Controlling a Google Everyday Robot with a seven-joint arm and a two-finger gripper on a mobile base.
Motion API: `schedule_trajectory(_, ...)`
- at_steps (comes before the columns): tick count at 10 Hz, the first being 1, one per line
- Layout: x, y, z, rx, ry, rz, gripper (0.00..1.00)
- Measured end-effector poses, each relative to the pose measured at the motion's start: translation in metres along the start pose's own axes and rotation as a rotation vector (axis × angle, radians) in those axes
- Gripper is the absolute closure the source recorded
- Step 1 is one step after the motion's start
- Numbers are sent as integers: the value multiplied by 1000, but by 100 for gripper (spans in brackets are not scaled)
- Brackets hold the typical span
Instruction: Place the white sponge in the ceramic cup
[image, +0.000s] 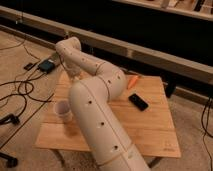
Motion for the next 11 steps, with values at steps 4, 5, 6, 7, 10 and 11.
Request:
schedule_trajectory(4, 50, 25, -27, -35, -94, -59, 100)
schedule_trajectory(5, 61, 31, -32, -51, -130, -72, 100)
schedule_trajectory(6, 68, 34, -36, -61, -154, -79, 100)
schedule_trajectory(7, 78, 38, -40, -75, -185, -87, 100)
schedule_trajectory(10, 101, 44, -53, -99, -256, -114, 100)
schedule_trajectory(11, 108, 47, -61, -106, -282, -131, 100)
